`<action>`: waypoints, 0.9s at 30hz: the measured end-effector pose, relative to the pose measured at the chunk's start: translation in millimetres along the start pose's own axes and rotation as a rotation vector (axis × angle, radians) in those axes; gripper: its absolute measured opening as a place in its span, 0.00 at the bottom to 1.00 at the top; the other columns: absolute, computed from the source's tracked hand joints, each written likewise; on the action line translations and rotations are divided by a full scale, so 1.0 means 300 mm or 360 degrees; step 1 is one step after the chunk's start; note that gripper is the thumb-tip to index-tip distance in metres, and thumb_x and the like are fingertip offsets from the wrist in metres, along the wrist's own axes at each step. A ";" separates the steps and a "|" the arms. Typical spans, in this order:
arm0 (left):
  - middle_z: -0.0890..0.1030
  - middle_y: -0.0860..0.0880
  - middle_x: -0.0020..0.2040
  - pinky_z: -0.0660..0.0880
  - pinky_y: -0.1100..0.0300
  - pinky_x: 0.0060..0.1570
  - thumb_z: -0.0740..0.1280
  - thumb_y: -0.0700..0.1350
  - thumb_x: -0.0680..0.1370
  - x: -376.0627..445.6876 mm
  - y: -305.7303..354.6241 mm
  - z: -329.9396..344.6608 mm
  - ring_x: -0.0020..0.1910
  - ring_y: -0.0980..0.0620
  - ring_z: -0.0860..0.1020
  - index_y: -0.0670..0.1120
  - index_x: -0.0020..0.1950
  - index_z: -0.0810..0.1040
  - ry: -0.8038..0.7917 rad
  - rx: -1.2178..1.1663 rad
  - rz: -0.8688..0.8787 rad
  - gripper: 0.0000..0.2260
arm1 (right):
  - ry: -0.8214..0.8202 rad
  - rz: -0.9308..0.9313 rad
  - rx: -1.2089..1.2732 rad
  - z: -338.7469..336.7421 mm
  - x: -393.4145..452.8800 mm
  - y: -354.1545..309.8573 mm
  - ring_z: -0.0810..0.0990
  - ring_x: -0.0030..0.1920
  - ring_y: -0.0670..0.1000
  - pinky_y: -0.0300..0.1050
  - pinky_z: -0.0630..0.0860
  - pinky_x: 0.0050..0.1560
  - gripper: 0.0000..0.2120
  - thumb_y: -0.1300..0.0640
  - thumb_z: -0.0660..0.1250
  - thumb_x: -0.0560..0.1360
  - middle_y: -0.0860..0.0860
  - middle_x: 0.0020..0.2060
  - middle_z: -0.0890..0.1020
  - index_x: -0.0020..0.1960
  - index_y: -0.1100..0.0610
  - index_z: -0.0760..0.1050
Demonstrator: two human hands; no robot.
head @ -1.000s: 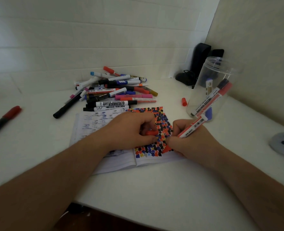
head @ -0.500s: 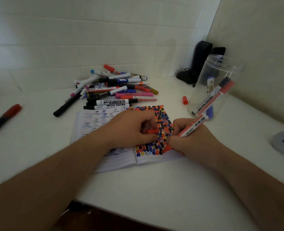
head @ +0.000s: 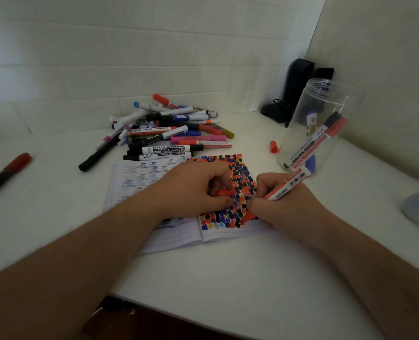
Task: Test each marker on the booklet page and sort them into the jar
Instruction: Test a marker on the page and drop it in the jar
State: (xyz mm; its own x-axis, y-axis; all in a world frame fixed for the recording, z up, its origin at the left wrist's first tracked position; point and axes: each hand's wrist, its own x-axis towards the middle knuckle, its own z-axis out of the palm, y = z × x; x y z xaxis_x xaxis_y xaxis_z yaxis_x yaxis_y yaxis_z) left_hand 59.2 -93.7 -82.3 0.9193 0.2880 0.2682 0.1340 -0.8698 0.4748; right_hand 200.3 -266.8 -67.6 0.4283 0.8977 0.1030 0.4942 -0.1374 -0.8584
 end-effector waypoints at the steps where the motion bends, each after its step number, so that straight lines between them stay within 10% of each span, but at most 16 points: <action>1: 0.79 0.56 0.37 0.74 0.64 0.36 0.76 0.57 0.74 0.000 0.001 0.000 0.38 0.57 0.78 0.57 0.49 0.77 -0.0002 0.0004 0.0001 0.11 | -0.0006 -0.0001 -0.0017 -0.001 -0.001 0.000 0.68 0.25 0.48 0.37 0.67 0.26 0.14 0.66 0.72 0.71 0.52 0.24 0.71 0.33 0.63 0.68; 15: 0.81 0.57 0.40 0.77 0.58 0.40 0.73 0.58 0.76 -0.004 0.011 -0.002 0.40 0.59 0.79 0.57 0.49 0.78 0.0015 -0.0039 -0.0071 0.08 | -0.0006 0.0049 0.0077 -0.003 0.002 0.007 0.67 0.25 0.48 0.37 0.66 0.25 0.15 0.69 0.70 0.72 0.53 0.24 0.71 0.32 0.62 0.68; 21: 0.86 0.58 0.48 0.79 0.51 0.60 0.65 0.49 0.83 -0.015 0.020 -0.018 0.51 0.61 0.83 0.56 0.54 0.77 -0.0027 -0.0619 -0.0248 0.02 | 0.0181 0.0225 0.0990 -0.056 0.026 0.016 0.61 0.24 0.49 0.37 0.56 0.24 0.16 0.70 0.65 0.78 0.54 0.27 0.67 0.36 0.56 0.66; 27: 0.86 0.59 0.49 0.78 0.55 0.61 0.64 0.47 0.84 -0.014 0.027 -0.022 0.53 0.64 0.82 0.55 0.55 0.77 -0.0056 -0.0636 -0.0261 0.03 | 0.0205 0.0164 0.1025 -0.057 0.033 0.030 0.63 0.26 0.51 0.40 0.57 0.25 0.15 0.66 0.68 0.79 0.54 0.28 0.71 0.35 0.56 0.70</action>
State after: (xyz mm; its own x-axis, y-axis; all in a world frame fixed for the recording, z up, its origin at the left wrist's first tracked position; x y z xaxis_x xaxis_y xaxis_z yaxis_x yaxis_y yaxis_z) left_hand 53.9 -99.1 -74.0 0.9107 0.3896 0.1371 0.1315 -0.5881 0.7980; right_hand 221.9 -266.3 -65.8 0.5557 0.8309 0.0292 -0.0877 0.0935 -0.9917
